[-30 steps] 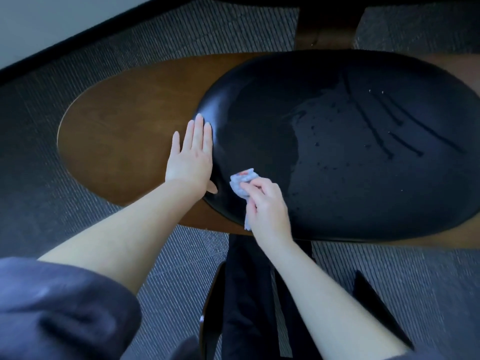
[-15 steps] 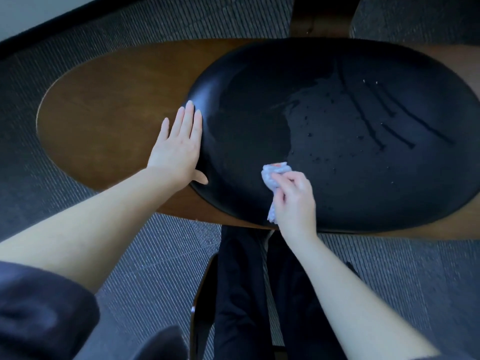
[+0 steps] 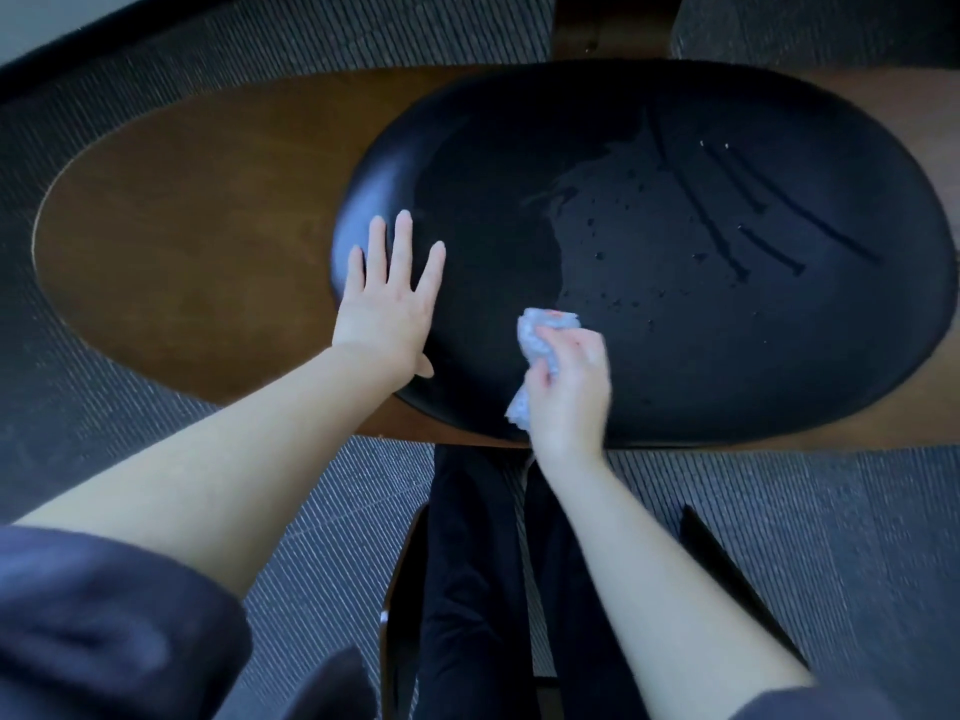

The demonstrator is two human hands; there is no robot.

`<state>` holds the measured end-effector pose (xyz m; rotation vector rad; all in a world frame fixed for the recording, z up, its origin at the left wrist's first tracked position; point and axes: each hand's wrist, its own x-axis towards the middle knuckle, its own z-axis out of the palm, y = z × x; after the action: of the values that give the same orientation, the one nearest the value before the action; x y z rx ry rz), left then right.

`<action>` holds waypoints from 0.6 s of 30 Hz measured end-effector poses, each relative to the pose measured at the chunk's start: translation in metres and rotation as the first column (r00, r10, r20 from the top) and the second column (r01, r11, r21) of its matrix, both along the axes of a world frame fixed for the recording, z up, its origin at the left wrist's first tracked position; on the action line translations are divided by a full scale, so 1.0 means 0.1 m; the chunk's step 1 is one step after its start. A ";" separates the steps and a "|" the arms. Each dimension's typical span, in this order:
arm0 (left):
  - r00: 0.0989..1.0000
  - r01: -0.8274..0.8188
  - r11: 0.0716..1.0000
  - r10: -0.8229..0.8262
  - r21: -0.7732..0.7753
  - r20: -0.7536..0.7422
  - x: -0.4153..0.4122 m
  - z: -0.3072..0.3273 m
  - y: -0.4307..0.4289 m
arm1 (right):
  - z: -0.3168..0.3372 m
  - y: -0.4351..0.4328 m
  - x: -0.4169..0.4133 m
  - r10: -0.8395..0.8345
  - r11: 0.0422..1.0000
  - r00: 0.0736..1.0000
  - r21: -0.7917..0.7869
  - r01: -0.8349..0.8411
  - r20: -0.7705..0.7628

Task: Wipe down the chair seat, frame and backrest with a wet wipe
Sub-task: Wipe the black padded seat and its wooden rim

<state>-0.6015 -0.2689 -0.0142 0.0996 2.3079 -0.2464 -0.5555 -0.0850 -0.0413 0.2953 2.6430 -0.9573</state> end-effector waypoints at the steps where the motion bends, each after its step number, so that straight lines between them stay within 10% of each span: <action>1: 1.000 0.007 1.000 -0.007 -0.005 -0.010 0.00 0.00 0.00 | 0.03 -0.13 0.07 0.058 0.997 0.998 -0.047 -0.059 -0.009; 5: 1.000 0.010 1.000 -0.010 0.000 -0.028 0.02 0.01 -0.05 | 0.13 0.06 0.44 0.212 0.976 0.976 -0.056 -0.210 0.039; 11: 0.999 0.006 1.000 -0.007 -0.019 -0.045 0.05 -0.04 -0.03 | 0.07 0.44 -0.05 -0.100 0.990 0.992 0.105 0.091 0.081; 18: 0.998 0.005 1.000 -0.006 -0.008 -0.058 0.06 -0.04 -0.04 | 0.13 0.49 0.45 0.139 0.990 0.986 0.002 -0.140 0.096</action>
<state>-0.5959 -0.2731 -0.0182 0.0960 2.3641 -0.2647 -0.5108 -0.0364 -0.0288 0.1513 2.5434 -0.8653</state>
